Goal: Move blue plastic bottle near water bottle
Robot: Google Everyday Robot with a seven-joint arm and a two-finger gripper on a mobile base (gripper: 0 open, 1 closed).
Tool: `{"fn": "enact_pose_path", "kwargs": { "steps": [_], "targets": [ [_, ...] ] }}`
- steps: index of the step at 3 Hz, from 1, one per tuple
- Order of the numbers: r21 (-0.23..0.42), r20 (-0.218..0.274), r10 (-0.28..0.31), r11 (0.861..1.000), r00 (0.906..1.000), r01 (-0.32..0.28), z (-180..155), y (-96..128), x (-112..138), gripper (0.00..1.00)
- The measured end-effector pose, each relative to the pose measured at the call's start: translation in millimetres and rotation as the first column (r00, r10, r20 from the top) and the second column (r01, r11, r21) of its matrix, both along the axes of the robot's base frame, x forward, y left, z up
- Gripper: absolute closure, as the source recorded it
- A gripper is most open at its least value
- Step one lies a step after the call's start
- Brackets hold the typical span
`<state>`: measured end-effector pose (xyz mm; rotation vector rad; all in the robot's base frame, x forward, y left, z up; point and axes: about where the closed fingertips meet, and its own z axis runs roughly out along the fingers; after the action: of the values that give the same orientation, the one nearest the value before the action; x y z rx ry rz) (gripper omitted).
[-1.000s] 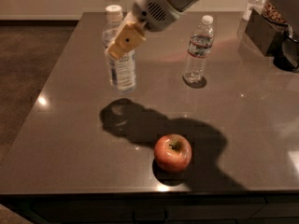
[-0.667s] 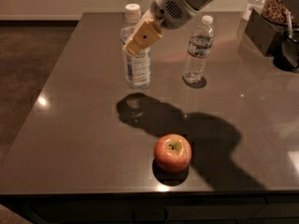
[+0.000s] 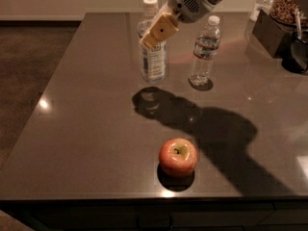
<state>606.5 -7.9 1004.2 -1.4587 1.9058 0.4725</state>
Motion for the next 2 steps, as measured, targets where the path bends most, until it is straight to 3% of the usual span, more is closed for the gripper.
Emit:
{"fn": "enact_pose_path", "kwargs": {
  "steps": [2],
  "targets": [
    [-0.031, -0.005, -0.005, 1.0, 1.0, 0.005, -13.5, -0.2, 17.2, 1.0]
  ]
}}
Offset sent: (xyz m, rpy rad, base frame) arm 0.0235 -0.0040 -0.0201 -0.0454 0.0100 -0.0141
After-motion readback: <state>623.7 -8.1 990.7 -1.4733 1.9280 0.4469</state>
